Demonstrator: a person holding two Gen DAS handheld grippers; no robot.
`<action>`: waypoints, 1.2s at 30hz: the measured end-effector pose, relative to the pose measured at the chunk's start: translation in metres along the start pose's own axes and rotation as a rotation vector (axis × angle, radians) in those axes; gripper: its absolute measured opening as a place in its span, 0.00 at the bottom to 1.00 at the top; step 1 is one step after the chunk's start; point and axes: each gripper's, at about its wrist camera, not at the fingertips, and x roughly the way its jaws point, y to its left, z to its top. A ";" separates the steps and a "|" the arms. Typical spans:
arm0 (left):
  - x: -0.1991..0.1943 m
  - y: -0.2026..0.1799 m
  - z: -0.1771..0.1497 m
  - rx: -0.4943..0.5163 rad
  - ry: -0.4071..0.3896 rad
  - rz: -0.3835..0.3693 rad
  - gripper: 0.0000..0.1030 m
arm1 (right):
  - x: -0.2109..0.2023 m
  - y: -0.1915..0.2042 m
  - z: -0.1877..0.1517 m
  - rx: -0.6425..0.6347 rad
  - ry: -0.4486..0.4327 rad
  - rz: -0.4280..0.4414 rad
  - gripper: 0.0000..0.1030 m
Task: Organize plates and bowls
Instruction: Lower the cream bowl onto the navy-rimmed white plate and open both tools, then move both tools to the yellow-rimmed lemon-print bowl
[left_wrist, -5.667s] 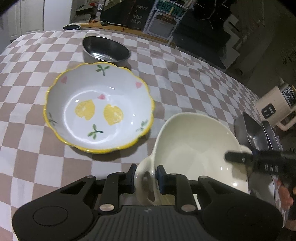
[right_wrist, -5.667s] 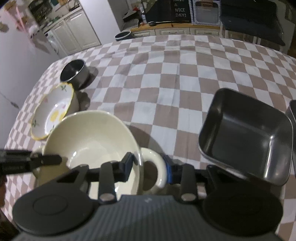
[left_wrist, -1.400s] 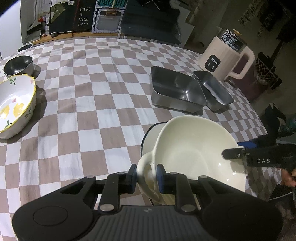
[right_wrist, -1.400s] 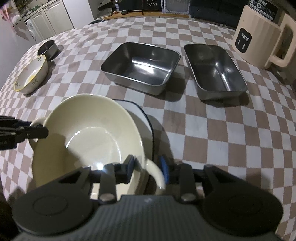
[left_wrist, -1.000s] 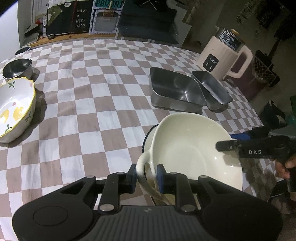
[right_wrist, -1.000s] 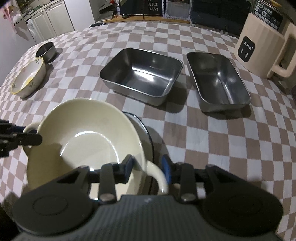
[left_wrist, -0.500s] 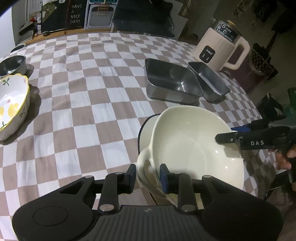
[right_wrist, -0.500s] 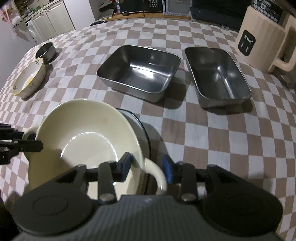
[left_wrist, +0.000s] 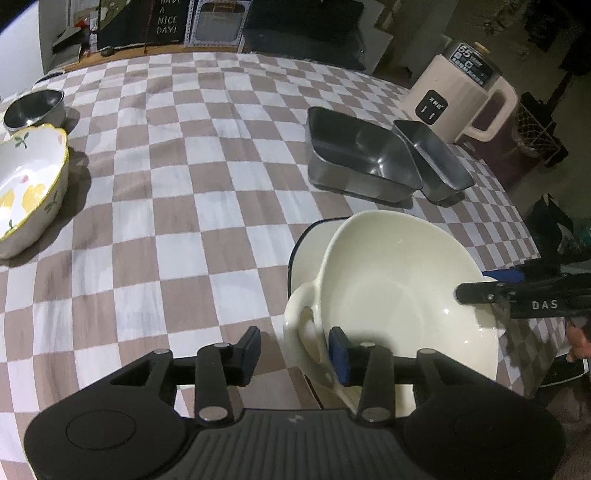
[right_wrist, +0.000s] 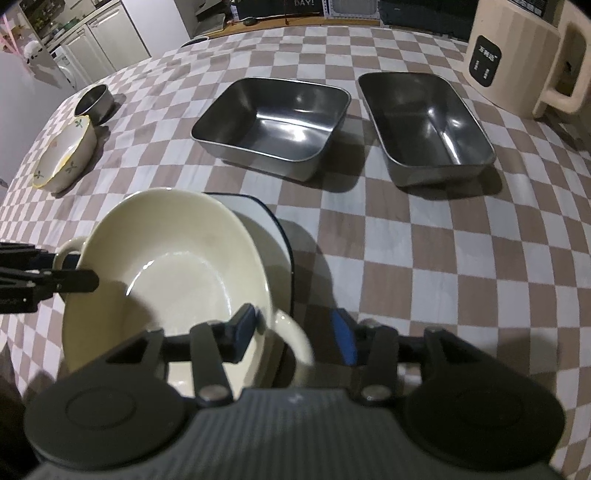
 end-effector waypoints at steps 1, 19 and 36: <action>0.001 0.000 -0.001 0.002 0.004 0.002 0.44 | -0.001 -0.001 -0.001 0.001 0.000 -0.002 0.56; 0.002 -0.001 -0.004 0.014 0.017 -0.007 0.51 | -0.020 -0.005 -0.005 0.005 -0.022 0.033 0.31; -0.003 -0.004 -0.002 -0.013 0.002 0.007 0.91 | -0.019 -0.006 -0.011 -0.001 -0.030 -0.033 0.61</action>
